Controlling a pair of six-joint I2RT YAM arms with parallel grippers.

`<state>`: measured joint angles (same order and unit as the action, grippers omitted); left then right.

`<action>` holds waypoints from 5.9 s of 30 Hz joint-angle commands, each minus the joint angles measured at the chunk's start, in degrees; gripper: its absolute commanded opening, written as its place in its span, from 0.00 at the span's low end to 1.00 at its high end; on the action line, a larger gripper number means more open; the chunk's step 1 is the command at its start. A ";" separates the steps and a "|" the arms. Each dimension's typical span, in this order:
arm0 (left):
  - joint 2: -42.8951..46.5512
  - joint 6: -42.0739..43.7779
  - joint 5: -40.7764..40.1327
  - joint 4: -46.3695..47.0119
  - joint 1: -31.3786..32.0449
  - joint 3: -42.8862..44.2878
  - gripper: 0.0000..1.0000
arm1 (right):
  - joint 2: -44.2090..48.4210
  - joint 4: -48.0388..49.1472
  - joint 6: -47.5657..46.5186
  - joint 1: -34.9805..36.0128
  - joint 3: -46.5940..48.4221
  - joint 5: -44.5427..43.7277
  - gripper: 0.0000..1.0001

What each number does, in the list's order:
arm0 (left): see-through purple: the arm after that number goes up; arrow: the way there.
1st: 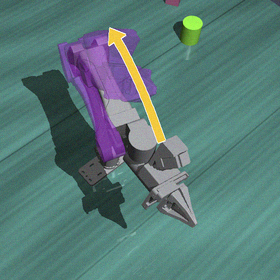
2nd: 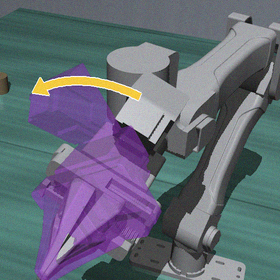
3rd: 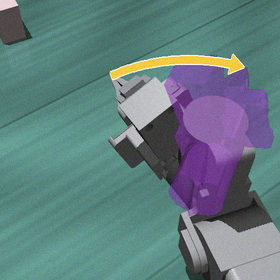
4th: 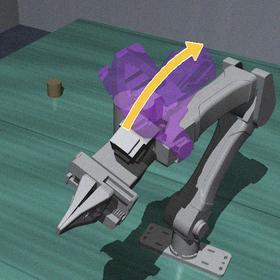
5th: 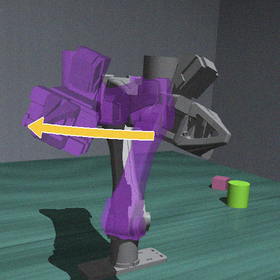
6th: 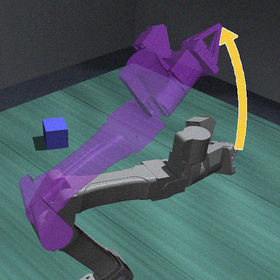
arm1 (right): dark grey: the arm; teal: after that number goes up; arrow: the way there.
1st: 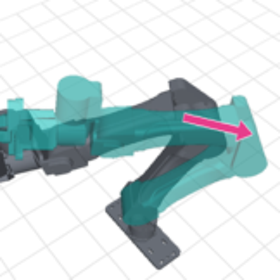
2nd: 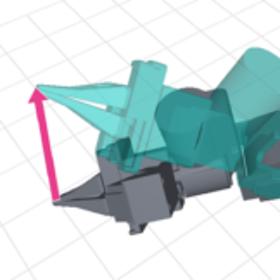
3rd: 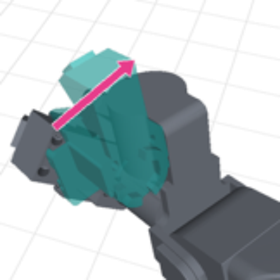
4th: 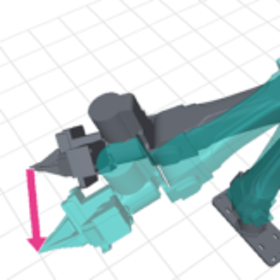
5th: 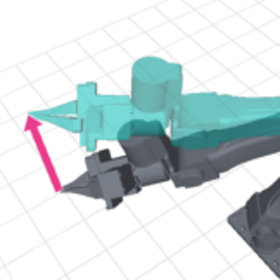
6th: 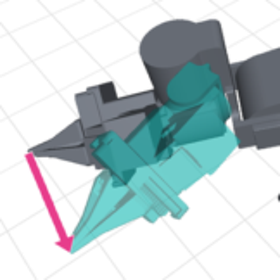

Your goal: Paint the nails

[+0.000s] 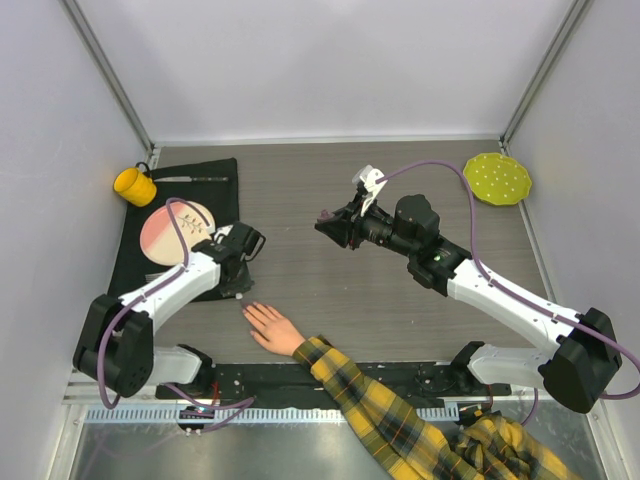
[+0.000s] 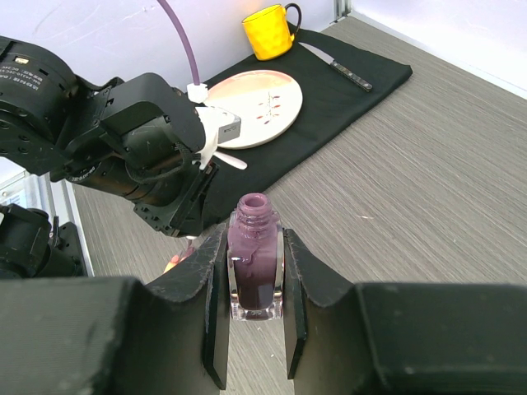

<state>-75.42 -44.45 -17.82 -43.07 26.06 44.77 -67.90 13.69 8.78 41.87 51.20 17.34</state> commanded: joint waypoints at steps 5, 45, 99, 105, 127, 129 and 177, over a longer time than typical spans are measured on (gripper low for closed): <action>2.64 1.12 -2.57 -3.16 -0.58 3.65 0.00 | 0.58 3.09 -0.25 -0.21 1.62 0.23 0.01; -2.54 1.64 -0.45 -1.05 -0.58 3.65 0.00 | 0.05 2.83 -0.34 -0.38 1.89 0.15 0.01; -3.68 2.79 1.13 -1.23 -1.02 4.53 0.00 | 0.22 2.83 -0.16 -0.29 1.97 0.41 0.01; -4.04 2.79 -0.36 -1.49 -1.01 4.44 0.00 | 0.13 2.74 -0.16 -0.21 1.89 0.59 0.01; -0.95 4.10 5.61 -3.95 -0.93 6.64 0.00 | 1.01 3.36 0.54 -0.21 1.54 1.11 0.01; -1.75 4.45 5.52 -3.78 -0.93 6.64 0.00 | 1.19 3.27 0.54 -0.29 1.53 1.03 0.01; -1.05 4.54 3.67 -5.97 -0.93 8.58 0.00 | 0.57 3.36 0.28 -0.29 1.45 0.67 0.01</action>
<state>-78.83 -40.21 -15.70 -48.10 25.36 51.31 -67.90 13.67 8.97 41.76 51.20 17.91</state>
